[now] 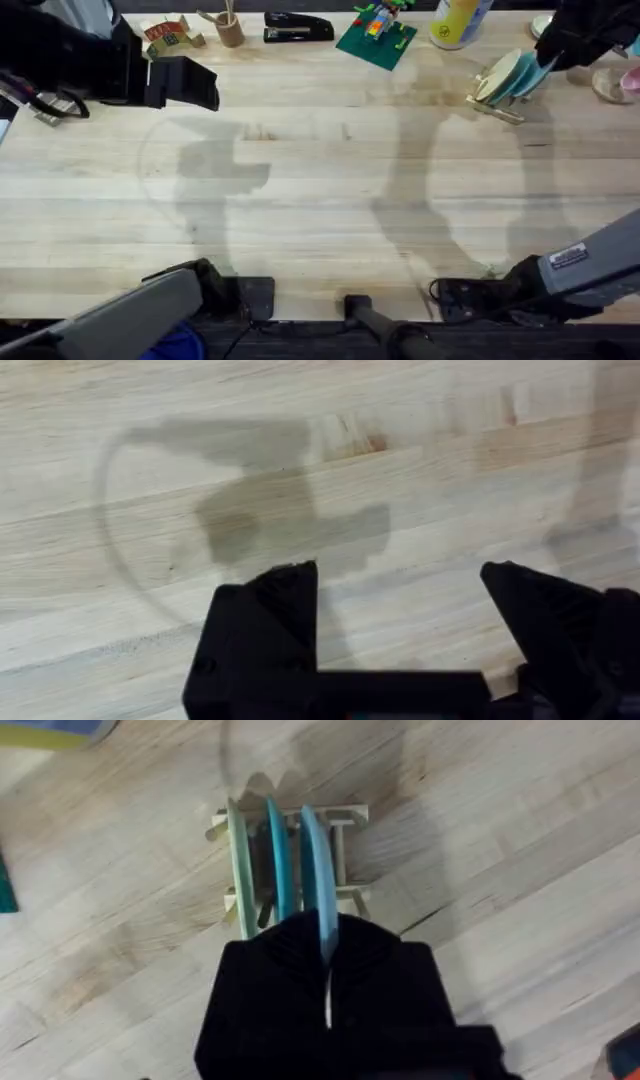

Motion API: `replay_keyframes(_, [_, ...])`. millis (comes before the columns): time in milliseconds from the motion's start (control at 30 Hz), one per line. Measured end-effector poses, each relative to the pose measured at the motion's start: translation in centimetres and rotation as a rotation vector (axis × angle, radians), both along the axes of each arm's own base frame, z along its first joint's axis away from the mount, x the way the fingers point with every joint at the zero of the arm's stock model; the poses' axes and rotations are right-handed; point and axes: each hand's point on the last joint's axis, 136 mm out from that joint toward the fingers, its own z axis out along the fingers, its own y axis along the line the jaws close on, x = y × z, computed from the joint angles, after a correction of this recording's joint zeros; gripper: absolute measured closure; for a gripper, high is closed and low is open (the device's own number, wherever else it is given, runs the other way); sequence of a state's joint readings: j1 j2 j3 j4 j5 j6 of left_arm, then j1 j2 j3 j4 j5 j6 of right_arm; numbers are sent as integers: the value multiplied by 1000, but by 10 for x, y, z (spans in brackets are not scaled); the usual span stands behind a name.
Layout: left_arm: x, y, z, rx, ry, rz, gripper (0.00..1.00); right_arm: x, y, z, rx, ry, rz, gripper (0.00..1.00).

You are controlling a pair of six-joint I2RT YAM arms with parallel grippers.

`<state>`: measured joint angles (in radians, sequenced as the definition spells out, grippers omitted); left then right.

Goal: Pick up the plates from the table one by one and place each into a slot on the dish rack.

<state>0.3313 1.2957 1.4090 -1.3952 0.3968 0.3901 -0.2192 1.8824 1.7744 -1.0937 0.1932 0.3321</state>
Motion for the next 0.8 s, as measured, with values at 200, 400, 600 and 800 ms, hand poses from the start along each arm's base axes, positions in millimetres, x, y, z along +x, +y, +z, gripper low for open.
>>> replay_keyframes(200, [0,0,0,0,0,0,6,0,0,-1,0,2,0,971])
replay_keyframes(400, [0,0,0,0,0,0,6,2,-1,-19,10,46,0,971])
replay_keyframes(600, [0,0,0,0,0,0,6,9,-2,-25,9,37,-2,971])
replay_keyframes(800, [0,0,0,0,0,0,6,10,-2,-24,8,31,-4,971])
